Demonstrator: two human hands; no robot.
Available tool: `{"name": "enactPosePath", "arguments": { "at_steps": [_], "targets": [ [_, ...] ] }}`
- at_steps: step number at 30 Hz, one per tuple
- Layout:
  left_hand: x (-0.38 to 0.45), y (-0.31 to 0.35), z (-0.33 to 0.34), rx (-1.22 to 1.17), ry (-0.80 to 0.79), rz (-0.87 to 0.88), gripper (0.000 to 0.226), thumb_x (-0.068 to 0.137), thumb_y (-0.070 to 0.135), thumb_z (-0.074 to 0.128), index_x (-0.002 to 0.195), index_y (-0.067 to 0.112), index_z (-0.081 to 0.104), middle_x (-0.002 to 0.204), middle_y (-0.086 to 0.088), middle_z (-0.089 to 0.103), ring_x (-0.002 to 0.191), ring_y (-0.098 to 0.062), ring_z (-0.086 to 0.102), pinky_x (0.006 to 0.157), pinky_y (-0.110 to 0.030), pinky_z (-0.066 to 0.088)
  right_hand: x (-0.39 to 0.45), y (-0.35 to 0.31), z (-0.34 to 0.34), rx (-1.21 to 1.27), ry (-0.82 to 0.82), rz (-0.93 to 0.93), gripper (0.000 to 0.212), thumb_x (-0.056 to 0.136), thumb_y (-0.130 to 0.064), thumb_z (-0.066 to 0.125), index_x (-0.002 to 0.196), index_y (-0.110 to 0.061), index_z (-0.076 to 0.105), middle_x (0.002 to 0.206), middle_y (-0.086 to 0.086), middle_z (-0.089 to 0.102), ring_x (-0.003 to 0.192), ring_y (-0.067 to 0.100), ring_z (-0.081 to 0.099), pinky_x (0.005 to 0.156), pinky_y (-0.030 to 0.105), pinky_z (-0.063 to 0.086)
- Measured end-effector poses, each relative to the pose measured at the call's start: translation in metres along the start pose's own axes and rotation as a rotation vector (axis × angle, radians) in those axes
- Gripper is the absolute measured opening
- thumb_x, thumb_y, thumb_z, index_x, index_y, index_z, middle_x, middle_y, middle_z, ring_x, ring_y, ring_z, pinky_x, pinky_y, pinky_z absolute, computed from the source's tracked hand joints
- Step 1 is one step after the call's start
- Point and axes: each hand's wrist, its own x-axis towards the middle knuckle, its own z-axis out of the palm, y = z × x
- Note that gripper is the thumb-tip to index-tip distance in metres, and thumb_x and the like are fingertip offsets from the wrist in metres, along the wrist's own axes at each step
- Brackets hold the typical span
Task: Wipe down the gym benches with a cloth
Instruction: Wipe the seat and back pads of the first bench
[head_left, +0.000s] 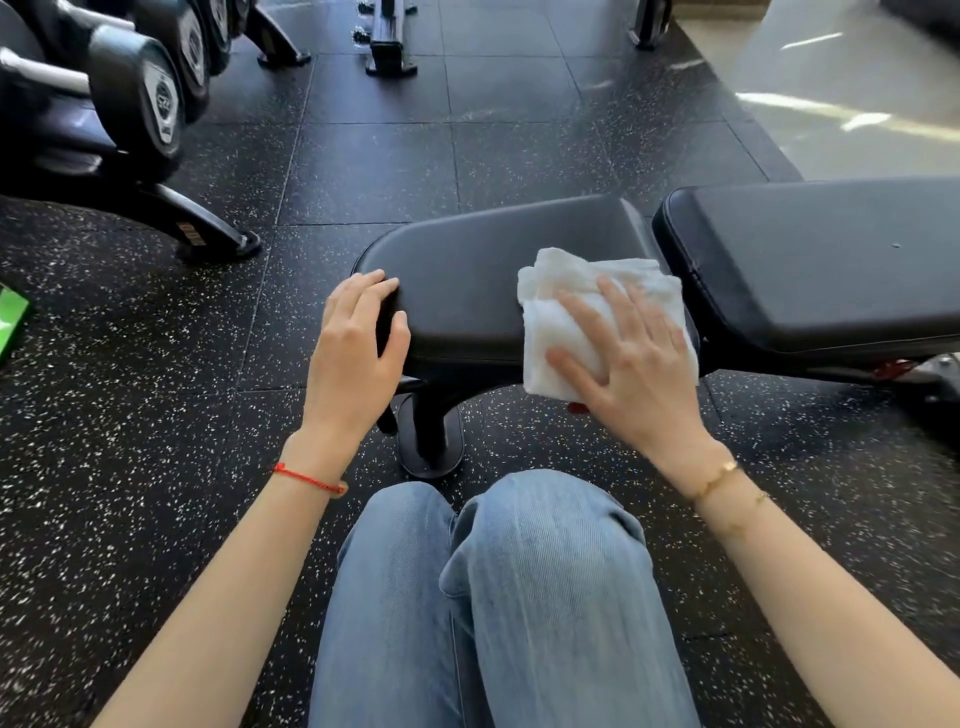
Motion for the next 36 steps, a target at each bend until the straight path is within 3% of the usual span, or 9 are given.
{"name": "enactPosePath", "arguments": {
  "at_steps": [2, 5, 9, 12, 15, 24, 31, 34, 36],
  "targets": [
    [0.005, 0.005, 0.001, 0.01, 0.008, -0.017, 0.038, 0.099, 0.019, 0.052, 0.133, 0.004, 0.057, 0.14, -0.011, 0.053, 0.136, -0.025, 0.04, 0.112, -0.008, 0.015, 0.025, 0.003, -0.001, 0.042, -0.038, 0.087, 0.064, 0.092, -0.069, 0.028, 0.146, -0.038, 0.043, 0.157, 0.008, 0.035, 0.144, 0.033, 0.029, 0.115, 0.048, 0.024],
    [0.01, 0.01, 0.005, 0.035, 0.023, -0.074, 0.042, 0.098, 0.02, 0.053, 0.136, 0.003, 0.054, 0.142, -0.013, 0.049, 0.137, -0.027, 0.037, 0.116, -0.025, 0.022, 0.081, 0.011, 0.006, 0.087, -0.172, 0.164, 0.06, 0.096, -0.064, 0.033, 0.15, -0.037, 0.036, 0.16, 0.009, 0.025, 0.148, 0.033, 0.019, 0.121, 0.048, 0.012],
    [0.022, 0.015, 0.01, 0.065, 0.039, -0.18, 0.048, 0.099, 0.023, 0.053, 0.141, 0.001, 0.049, 0.144, -0.013, 0.045, 0.136, -0.03, 0.035, 0.115, -0.034, 0.026, 0.136, 0.022, 0.019, 0.106, -0.295, 0.034, 0.062, 0.097, -0.063, 0.035, 0.152, -0.037, 0.028, 0.162, 0.009, 0.02, 0.149, 0.031, 0.014, 0.122, 0.045, 0.005],
    [0.038, 0.015, 0.019, 0.098, 0.05, -0.232, 0.051, 0.098, 0.025, 0.053, 0.143, 0.0, 0.047, 0.144, -0.015, 0.045, 0.132, -0.034, 0.038, 0.114, -0.038, 0.029, 0.167, 0.032, 0.025, 0.107, -0.313, -0.155, 0.078, 0.084, -0.076, 0.024, 0.15, -0.036, 0.034, 0.152, 0.007, 0.038, 0.142, 0.029, 0.031, 0.119, 0.042, 0.016],
    [0.053, 0.014, 0.027, 0.129, 0.084, -0.299, 0.05, 0.098, 0.027, 0.053, 0.141, 0.002, 0.048, 0.139, -0.015, 0.048, 0.126, -0.034, 0.043, 0.11, -0.041, 0.034, 0.198, 0.038, 0.031, 0.108, -0.368, -0.317, 0.078, 0.08, -0.081, 0.024, 0.145, -0.04, 0.039, 0.137, 0.004, 0.053, 0.127, 0.03, 0.049, 0.11, 0.044, 0.031],
    [0.084, 0.031, 0.033, 0.157, 0.183, -0.596, 0.024, 0.097, 0.021, 0.05, 0.117, 0.008, 0.056, 0.113, -0.011, 0.059, 0.105, -0.03, 0.052, 0.094, -0.041, 0.042, 0.271, -0.027, 0.041, 0.304, -0.828, -0.585, 0.059, 0.087, -0.076, 0.039, 0.137, -0.045, 0.042, 0.126, -0.003, 0.063, 0.115, 0.027, 0.058, 0.093, 0.042, 0.041],
    [0.09, 0.039, 0.029, 0.197, 0.061, -0.663, 0.029, 0.099, 0.016, 0.048, 0.124, 0.004, 0.055, 0.117, -0.012, 0.059, 0.108, -0.027, 0.051, 0.098, -0.04, 0.043, 0.26, -0.017, 0.044, 0.284, -0.766, -0.602, 0.06, 0.09, -0.074, 0.031, 0.139, -0.041, 0.042, 0.107, 0.001, 0.062, 0.097, 0.032, 0.064, 0.071, 0.04, 0.043],
    [0.095, 0.043, 0.028, 0.218, -0.027, -0.717, 0.033, 0.1, 0.015, 0.043, 0.131, 0.004, 0.053, 0.125, -0.011, 0.058, 0.114, -0.027, 0.051, 0.103, -0.039, 0.042, 0.266, 0.012, 0.036, 0.224, -0.794, -0.496, 0.065, 0.085, -0.077, 0.021, 0.129, -0.037, 0.049, 0.102, 0.001, 0.064, 0.096, 0.032, 0.064, 0.071, 0.04, 0.044],
    [0.099, 0.045, 0.028, 0.218, -0.065, -0.757, 0.036, 0.101, 0.015, 0.041, 0.133, 0.005, 0.052, 0.129, -0.01, 0.057, 0.119, -0.025, 0.049, 0.107, -0.038, 0.039, 0.274, 0.002, 0.037, 0.249, -0.899, -0.452, 0.06, 0.088, -0.074, 0.028, 0.126, -0.034, 0.05, 0.106, 0.003, 0.065, 0.101, 0.032, 0.063, 0.077, 0.041, 0.045]
  ]
}}
